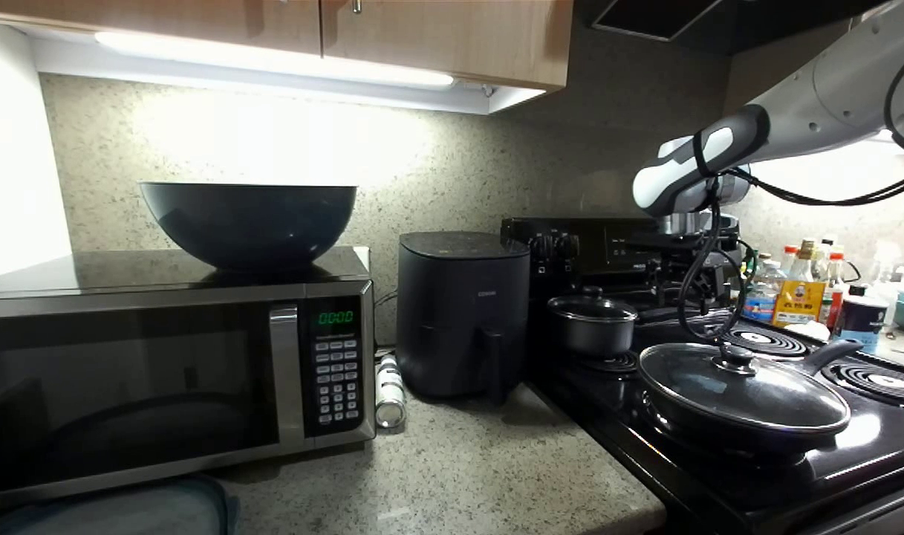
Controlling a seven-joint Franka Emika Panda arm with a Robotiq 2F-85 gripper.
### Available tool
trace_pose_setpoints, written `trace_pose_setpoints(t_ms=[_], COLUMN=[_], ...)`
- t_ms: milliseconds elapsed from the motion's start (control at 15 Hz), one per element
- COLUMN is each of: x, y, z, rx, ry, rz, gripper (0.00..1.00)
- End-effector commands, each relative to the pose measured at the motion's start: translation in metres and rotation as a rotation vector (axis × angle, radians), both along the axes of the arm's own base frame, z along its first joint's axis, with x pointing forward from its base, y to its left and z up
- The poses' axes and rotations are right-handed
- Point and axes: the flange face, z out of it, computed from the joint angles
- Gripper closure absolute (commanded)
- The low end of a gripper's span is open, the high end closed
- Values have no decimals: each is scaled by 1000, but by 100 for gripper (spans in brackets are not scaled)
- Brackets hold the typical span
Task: Slide the pot on the stove to the plate on the right
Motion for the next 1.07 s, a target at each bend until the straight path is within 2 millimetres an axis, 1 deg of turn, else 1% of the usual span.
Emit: trace_pose_setpoints(t_ms=[0, 133, 333, 400, 600, 667, 800, 1000], x=[7, 11, 19, 15, 18, 18, 19, 21], y=[-3, -2, -3, -5, -4, -5, -9, -16], z=[-9, -15, -18, -18, -20, -15, -13, -17], rx=[0, -35, -148, -85, -120, -119, -116, -124], ry=[-10, -24, -78, -53, -67, -85, -94, -90], rz=[-83, -163, -264, -210, -243, -255, -281, -313], gripper=[0, 0, 0, 0, 0, 0, 0, 0])
